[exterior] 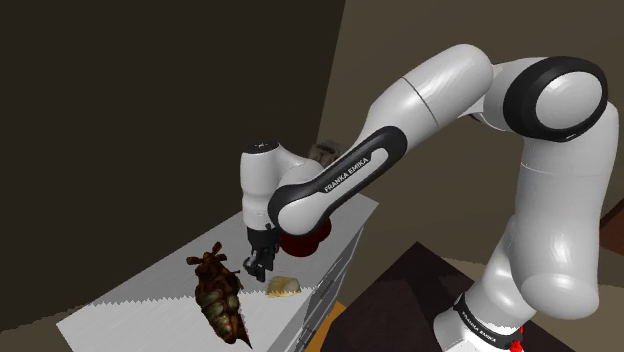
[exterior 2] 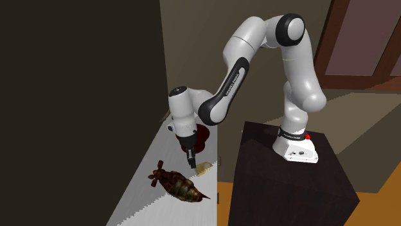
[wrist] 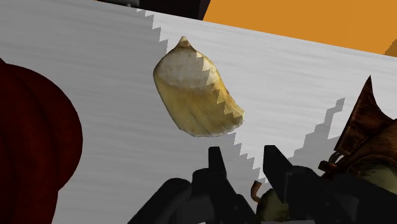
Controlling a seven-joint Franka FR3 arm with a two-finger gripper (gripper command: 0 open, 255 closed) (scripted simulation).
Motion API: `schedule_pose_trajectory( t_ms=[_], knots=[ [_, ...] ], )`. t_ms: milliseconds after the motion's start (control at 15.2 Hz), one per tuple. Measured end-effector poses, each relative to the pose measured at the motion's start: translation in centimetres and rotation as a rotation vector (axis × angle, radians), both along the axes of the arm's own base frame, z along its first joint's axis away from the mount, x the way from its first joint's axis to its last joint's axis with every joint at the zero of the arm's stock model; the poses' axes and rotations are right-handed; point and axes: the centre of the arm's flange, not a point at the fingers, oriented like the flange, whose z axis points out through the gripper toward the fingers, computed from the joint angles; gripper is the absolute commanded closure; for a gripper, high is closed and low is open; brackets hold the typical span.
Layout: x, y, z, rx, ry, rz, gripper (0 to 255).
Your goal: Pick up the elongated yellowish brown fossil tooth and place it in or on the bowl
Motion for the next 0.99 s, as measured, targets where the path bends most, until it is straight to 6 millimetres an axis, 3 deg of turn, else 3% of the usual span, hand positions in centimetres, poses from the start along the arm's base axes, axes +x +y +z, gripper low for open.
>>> schedule_pose_trajectory(
  t_ms=[462, 990],
  knots=[
    [-5.5, -3.7, -2.4, -0.095, -0.069, 0.043, 0],
    [-6.2, -4.4, -6.2, -0.103, -0.076, 0.047, 0]
  ],
)
